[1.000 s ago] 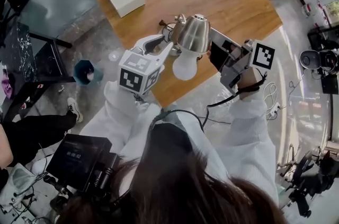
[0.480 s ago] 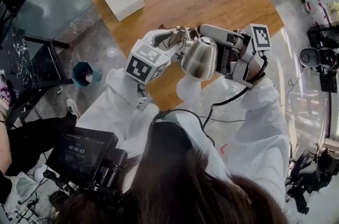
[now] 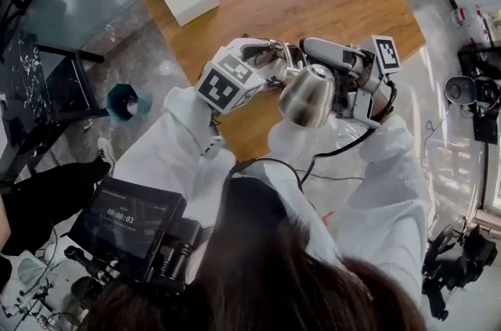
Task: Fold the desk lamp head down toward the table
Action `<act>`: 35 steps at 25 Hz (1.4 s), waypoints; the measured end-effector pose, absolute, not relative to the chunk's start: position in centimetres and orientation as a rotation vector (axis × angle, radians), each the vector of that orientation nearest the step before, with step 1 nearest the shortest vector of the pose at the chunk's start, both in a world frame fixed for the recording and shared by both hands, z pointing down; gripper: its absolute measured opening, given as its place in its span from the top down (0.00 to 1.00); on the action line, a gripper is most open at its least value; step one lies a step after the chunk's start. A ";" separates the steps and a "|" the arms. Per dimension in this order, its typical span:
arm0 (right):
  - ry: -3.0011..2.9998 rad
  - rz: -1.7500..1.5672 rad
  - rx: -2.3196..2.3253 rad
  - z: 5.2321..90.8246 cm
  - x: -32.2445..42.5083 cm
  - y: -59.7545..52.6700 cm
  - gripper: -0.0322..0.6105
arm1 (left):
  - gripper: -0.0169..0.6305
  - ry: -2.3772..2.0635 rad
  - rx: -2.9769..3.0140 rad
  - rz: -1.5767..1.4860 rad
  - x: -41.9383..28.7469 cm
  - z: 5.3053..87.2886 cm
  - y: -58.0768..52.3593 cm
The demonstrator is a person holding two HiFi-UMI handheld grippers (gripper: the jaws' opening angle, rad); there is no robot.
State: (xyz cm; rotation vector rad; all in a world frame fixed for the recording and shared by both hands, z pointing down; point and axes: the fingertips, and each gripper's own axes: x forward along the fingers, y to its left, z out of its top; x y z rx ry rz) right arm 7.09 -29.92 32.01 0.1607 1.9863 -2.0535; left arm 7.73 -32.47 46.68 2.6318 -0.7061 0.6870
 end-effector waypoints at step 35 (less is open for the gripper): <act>3.545 -0.425 -0.422 46.1 5.7 -24.8 0.79 | 0.76 -0.334 2.638 0.769 8.0 47.3 -32.6</act>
